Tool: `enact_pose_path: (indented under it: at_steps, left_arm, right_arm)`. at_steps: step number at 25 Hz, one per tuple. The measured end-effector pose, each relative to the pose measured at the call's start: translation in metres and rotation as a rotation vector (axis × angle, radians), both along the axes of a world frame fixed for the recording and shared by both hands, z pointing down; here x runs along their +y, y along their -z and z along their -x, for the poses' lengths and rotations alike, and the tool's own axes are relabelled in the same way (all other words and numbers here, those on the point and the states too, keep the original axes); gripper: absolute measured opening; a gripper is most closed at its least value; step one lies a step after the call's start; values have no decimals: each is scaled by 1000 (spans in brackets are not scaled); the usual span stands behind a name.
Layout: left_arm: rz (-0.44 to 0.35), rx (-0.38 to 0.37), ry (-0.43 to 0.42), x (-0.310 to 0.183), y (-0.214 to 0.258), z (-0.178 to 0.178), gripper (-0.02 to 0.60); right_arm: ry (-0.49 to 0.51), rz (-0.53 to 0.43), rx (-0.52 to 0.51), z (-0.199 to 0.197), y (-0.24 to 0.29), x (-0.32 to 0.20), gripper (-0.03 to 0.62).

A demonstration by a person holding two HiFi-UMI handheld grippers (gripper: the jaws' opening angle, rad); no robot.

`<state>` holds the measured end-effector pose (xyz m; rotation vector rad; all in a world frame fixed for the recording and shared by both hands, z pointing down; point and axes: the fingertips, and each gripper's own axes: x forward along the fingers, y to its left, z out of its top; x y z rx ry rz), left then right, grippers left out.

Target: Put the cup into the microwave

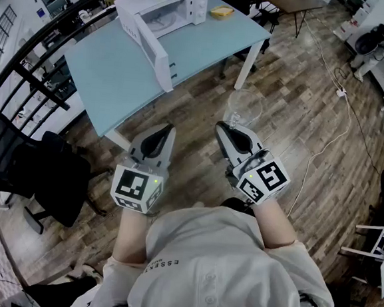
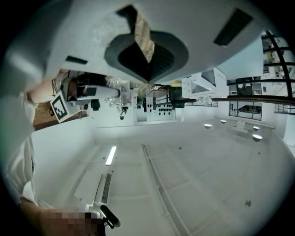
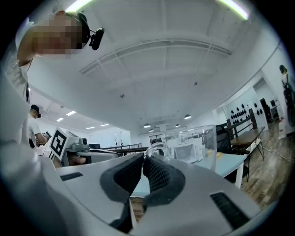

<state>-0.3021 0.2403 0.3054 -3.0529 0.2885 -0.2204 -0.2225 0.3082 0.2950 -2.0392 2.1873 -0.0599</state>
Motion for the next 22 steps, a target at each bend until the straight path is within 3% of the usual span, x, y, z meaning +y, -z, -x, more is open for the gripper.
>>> enact_pose_path:
  at_steps: [9, 15, 22]
  left_arm:
    - [28, -10, -10, -6, -12, -14, 0]
    - [57, -20, -17, -17, -22, -24, 0]
    - [71, -22, -10, -32, -35, -45, 0]
  right_arm:
    - [1, 22, 14, -10, -10, -6, 23]
    - [12, 11, -48, -20, -14, -13, 25]
    - [36, 23, -48, -43, -23, -31, 25]
